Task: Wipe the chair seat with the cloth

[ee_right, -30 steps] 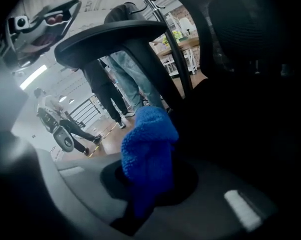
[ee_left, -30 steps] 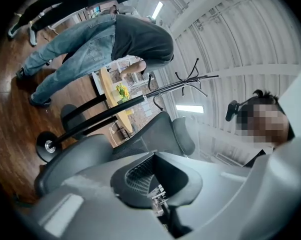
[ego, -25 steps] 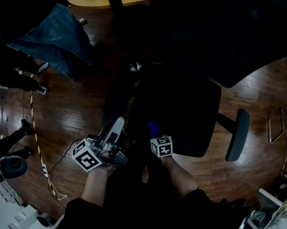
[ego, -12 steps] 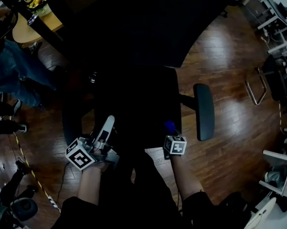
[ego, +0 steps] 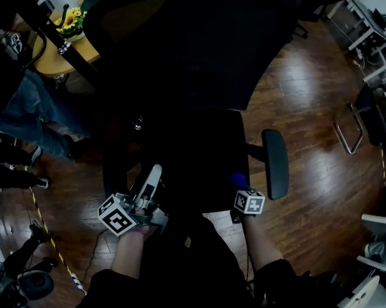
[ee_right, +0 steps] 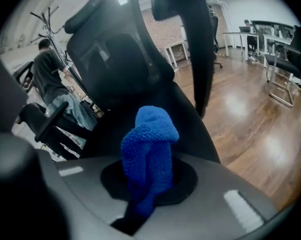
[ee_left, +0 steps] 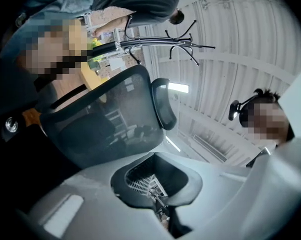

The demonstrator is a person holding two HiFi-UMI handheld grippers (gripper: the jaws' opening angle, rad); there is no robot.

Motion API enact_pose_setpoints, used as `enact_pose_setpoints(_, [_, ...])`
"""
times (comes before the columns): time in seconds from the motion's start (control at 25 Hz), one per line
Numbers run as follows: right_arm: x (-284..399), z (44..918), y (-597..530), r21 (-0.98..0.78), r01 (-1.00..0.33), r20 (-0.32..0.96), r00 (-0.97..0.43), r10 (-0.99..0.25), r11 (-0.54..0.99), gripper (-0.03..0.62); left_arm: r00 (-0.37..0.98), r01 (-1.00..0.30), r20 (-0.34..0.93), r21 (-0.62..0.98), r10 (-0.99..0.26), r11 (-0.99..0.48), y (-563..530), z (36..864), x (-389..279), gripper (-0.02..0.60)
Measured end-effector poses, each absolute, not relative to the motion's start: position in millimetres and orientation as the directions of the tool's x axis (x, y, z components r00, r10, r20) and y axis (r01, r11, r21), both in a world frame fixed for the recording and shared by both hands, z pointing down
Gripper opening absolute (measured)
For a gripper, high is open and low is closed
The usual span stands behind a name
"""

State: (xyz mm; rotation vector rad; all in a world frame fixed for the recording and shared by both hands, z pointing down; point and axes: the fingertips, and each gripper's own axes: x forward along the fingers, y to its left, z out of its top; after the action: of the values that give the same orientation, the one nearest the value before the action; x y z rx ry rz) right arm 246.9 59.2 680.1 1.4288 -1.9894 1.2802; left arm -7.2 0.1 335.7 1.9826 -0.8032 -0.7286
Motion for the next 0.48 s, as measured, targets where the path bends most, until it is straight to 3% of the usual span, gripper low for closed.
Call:
enact_pose_setpoints(0.12, [205.1, 580.3, 21.3, -0.654, -0.738, 0.495, -0.583, -0.644, 0.165, 0.035, 0.622, -0.281, -0.226, 0.829, -0.750, -0.483, -0.7, 284.0, -17.4, -0.011])
enact_pose_setpoints(0.24, [172.0, 430.5, -20.1, -0.769, -0.532, 0.140, -0.680, -0.720, 0.353, 0.035, 0.608, -0.299, -0.301, 0.771, -0.735, -0.563, -14.3, 219.3, -27.7, -0.011])
enact_pose_setpoints(0.36, [155.8, 287.0, -28.0, -0.708, -0.412, -0.150, -0.706, -0.693, 0.573, 0.035, 0.615, -0.300, -0.390, 0.688, -0.686, -0.660, -14.8, 155.9, -33.0, -0.011])
enact_pose_setpoints(0.48, [147.7, 190.4, 3.5, -0.604, -0.360, -0.312, -0.715, -0.626, 0.711, 0.035, 0.643, -0.325, -0.420, 0.608, -0.640, -0.725, 9.3, 121.7, -38.4, -0.011])
